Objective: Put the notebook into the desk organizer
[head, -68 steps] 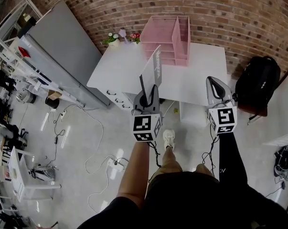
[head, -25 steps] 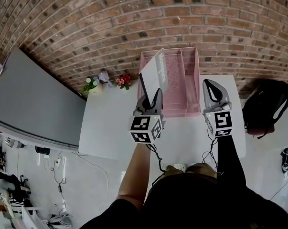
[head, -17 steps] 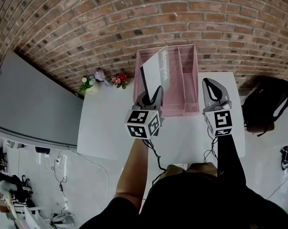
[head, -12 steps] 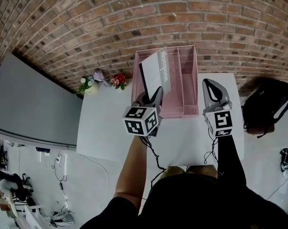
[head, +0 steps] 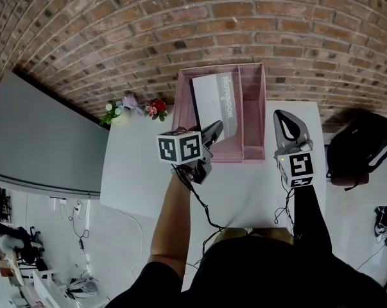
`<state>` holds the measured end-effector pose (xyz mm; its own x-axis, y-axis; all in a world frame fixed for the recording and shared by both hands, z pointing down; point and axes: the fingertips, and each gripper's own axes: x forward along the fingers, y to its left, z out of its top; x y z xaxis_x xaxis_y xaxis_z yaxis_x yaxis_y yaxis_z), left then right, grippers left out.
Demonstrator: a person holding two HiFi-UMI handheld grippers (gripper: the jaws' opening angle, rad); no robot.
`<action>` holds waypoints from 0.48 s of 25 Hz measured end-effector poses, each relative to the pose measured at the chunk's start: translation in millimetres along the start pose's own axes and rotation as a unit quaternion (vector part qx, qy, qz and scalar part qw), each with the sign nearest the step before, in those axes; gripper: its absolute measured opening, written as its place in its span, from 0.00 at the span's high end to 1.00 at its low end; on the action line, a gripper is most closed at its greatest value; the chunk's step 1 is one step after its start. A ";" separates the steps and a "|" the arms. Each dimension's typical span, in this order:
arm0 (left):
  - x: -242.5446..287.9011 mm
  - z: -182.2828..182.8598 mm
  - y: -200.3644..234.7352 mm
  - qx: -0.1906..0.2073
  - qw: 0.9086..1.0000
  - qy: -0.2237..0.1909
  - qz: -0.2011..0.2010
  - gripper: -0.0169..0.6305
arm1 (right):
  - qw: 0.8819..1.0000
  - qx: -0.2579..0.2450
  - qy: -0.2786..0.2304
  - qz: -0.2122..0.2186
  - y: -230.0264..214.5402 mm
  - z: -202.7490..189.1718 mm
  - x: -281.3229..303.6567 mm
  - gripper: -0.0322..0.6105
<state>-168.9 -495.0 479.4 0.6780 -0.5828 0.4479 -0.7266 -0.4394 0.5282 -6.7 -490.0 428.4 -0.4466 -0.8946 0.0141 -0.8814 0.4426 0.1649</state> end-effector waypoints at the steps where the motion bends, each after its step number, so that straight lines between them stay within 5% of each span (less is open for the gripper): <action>1: 2.7 -1.6 4.1 -0.015 1.000 0.007 -0.001 0.95 | 1.000 0.000 0.001 0.001 -0.7 -1.5 0.9 0.95; 7: 14.0 1.6 14.3 -0.096 0.994 0.043 -0.038 0.95 | 1.000 0.004 0.001 0.011 -0.5 -1.1 6.4 0.95; 12: 19.1 10.8 10.1 -0.120 0.988 0.064 -0.076 0.95 | 1.000 0.004 0.006 0.017 -1.2 -8.2 8.5 0.95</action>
<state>-164.5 -518.0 485.6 0.7966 -0.4245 0.4303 -0.5790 -0.3315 0.7449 -8.2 -498.7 436.4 -0.4737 -0.8801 0.0321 -0.8674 0.4725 0.1562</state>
